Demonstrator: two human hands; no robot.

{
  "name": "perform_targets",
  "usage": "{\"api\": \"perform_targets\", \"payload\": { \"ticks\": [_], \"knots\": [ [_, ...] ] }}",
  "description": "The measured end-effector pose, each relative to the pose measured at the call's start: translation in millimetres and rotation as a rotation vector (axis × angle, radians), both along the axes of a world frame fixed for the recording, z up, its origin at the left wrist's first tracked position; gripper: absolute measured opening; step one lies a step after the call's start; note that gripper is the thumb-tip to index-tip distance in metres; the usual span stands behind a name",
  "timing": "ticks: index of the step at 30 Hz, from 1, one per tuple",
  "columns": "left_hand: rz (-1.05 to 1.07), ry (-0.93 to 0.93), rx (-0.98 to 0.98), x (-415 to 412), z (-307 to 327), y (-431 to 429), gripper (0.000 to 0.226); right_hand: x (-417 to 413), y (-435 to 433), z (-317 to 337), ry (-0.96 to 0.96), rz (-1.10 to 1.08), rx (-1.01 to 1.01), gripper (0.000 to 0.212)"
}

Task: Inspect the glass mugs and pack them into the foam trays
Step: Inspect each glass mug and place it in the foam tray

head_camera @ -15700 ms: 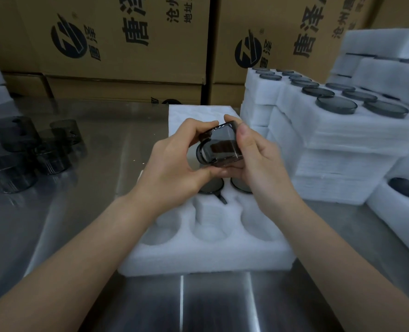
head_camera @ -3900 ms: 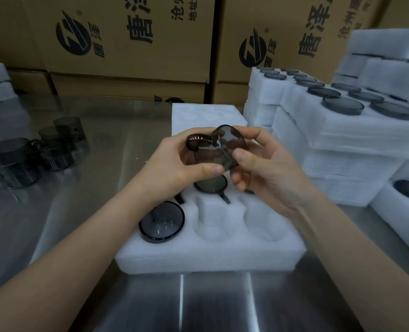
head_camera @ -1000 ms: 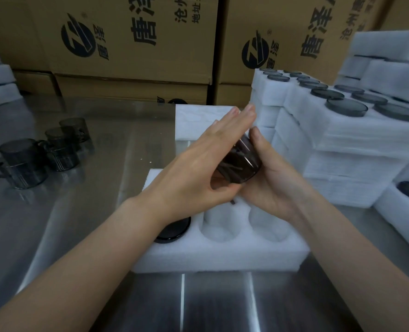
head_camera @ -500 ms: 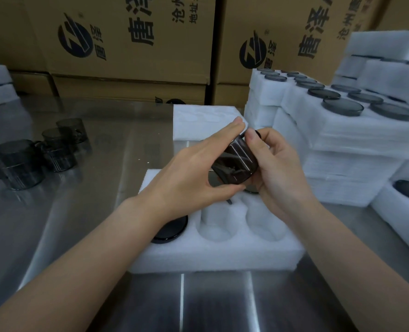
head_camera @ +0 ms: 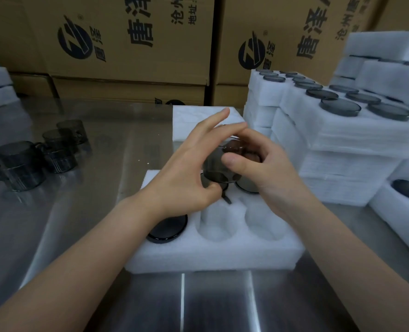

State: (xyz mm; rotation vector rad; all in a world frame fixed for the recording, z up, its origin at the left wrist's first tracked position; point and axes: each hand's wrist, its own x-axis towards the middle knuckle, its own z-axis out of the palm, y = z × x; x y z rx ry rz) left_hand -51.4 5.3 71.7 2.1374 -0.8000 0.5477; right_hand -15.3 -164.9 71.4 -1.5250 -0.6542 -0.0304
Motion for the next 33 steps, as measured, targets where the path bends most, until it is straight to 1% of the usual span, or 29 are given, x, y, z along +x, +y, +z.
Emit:
{"api": "perform_targets", "payload": {
  "ticks": [3,5,9,10,11,12,14,16,17,18,20,22,24,26,28,30,33],
  "knots": [
    [0.017,0.042,-0.091,0.3,0.9,-0.3,0.085,0.5,-0.9,1.5,0.065,-0.085,-0.045,0.061],
    [0.032,0.061,-0.152,0.4,1.3,-0.7,0.080,-0.6,-2.0,3.2,0.098,-0.135,-0.071,0.050],
    [0.012,0.015,-0.177,2.7,-0.4,-0.7,0.062,-6.9,1.5,7.1,0.094,-0.145,-0.110,0.021],
    [0.013,0.000,-0.190,3.5,-0.9,-0.7,0.059,-8.2,2.2,7.7,0.103,-0.139,-0.114,0.016],
    [0.025,-0.013,-0.207,4.0,-1.2,-0.3,0.058,-9.2,2.7,8.5,0.129,-0.123,-0.114,0.016],
    [0.047,-0.024,-0.225,4.6,-1.5,-0.3,0.057,-9.4,2.7,9.5,0.174,-0.085,-0.107,0.022],
    [0.076,-0.023,-0.284,5.6,-1.4,0.1,0.057,-8.0,0.7,12.9,0.324,0.083,-0.043,0.038],
    [0.081,0.018,-0.380,7.2,-0.7,0.9,0.059,-6.5,-2.5,15.9,0.440,0.273,0.052,0.045],
    [0.083,0.049,-0.427,8.4,-0.1,1.5,0.061,-5.7,-4.4,15.9,0.451,0.336,0.080,0.048],
    [0.084,0.086,-0.471,9.8,0.3,2.6,0.062,-5.3,-5.7,15.1,0.435,0.368,0.095,0.052],
    [0.071,0.180,-0.564,12.1,0.6,6.2,0.062,-4.6,-7.7,11.5,0.354,0.356,0.104,0.063],
    [0.048,0.267,-0.633,12.6,0.4,8.8,0.055,-5.3,-8.4,9.1,0.279,0.321,0.096,0.066],
    [0.032,0.330,-0.639,13.0,0.8,7.8,0.045,-7.0,-7.3,10.7,0.231,0.223,0.078,0.056],
    [0.057,0.366,-0.608,15.3,0.4,6.4,0.040,-10.1,-5.3,14.1,0.165,0.059,0.029,0.043],
    [0.140,0.374,-0.578,19.2,-0.3,10.6,0.038,-15.2,-4.7,17.9,0.112,-0.069,-0.041,0.036],
    [0.255,0.360,-0.555,23.2,-1.4,20.3,0.035,-21.7,-5.9,22.8,0.091,-0.129,-0.148,0.034],
    [0.409,0.332,-0.499,26.7,-5.7,33.5,0.032,-35.3,-2.8,29.5,0.066,-0.171,-0.372,0.041]
  ]
}}
